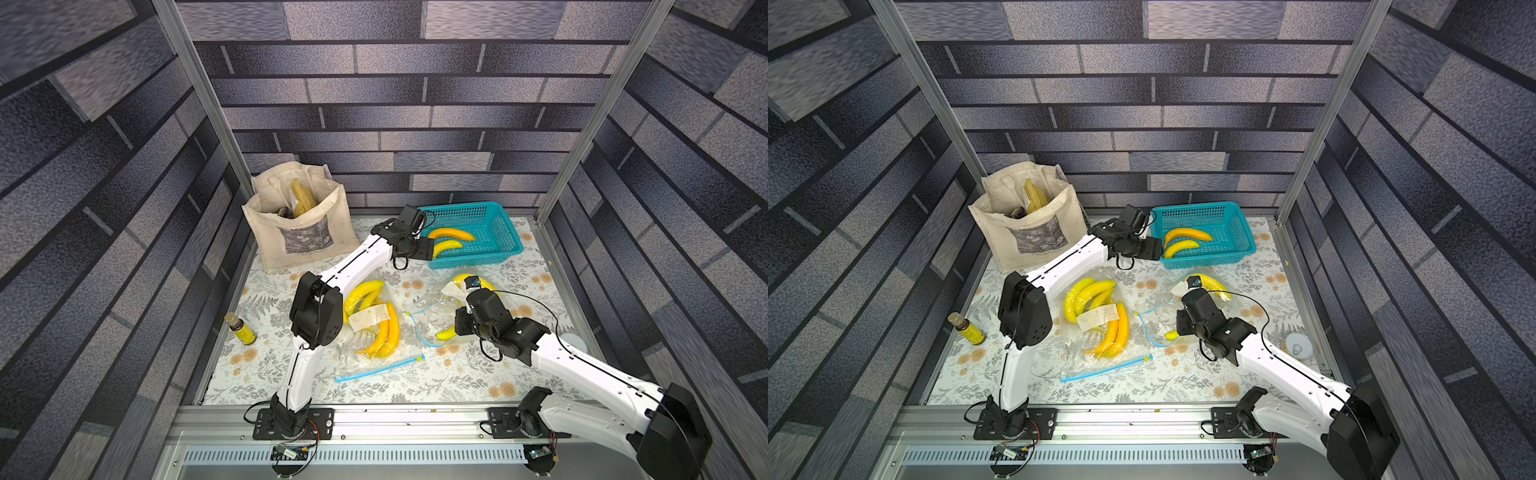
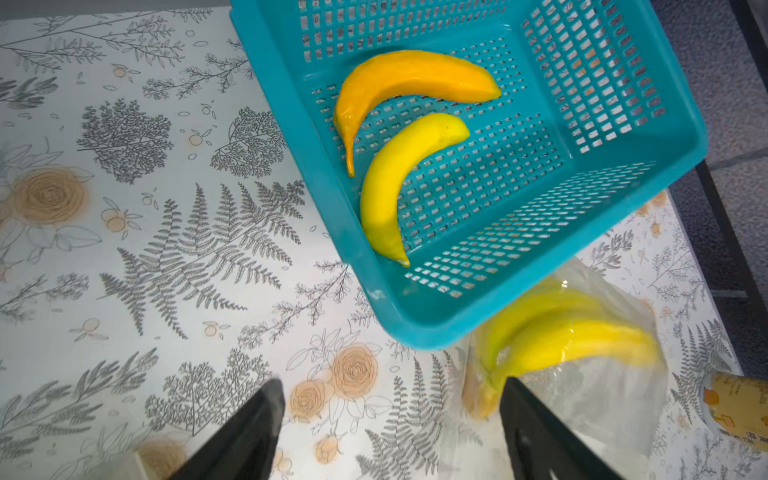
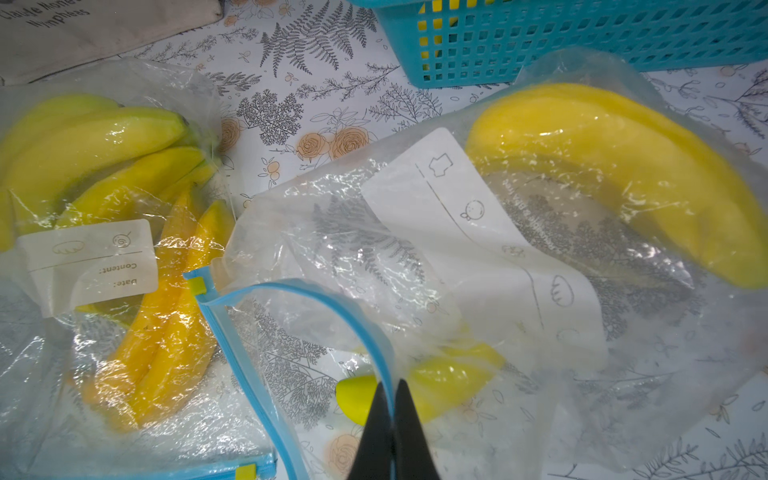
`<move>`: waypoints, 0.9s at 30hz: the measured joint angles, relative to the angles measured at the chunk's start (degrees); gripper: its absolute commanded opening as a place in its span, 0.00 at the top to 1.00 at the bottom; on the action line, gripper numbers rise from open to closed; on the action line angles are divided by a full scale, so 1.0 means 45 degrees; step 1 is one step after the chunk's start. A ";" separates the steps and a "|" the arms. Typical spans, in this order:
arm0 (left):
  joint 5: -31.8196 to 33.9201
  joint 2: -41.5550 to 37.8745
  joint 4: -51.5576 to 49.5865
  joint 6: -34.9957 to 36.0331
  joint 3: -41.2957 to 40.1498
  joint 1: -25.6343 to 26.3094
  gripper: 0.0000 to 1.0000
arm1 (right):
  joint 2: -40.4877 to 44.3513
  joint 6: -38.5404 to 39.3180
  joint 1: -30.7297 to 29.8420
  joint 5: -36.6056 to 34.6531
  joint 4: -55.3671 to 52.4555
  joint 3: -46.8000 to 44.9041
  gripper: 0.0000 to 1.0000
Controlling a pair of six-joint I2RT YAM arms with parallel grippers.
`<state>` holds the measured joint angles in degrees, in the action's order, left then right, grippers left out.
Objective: Open the zip-top bag and take out the banana
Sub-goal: Place the banana in the basket.
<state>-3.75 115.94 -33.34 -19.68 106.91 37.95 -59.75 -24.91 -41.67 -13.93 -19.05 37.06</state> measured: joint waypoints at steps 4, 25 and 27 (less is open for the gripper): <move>0.0835 -0.3186 0.1054 0.0350 -0.3152 0.1078 0.19 | 0.0049 0.0000 0.0000 0.0010 0.0000 0.0005 1.00; 0.0874 -0.5027 0.4041 0.1739 -0.9423 0.4061 0.36 | 0.0437 0.0010 0.0000 0.0393 -0.0024 0.0083 1.00; 0.0573 -0.4653 0.4226 0.1812 -0.9413 0.4061 0.37 | 0.0510 0.0010 0.0000 0.0393 -0.0024 0.0083 1.00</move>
<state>-1.17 95.00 -14.33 -11.53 64.55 56.23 -57.45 -24.86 -41.67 -12.16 -19.16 37.43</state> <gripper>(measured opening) 0.642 0.048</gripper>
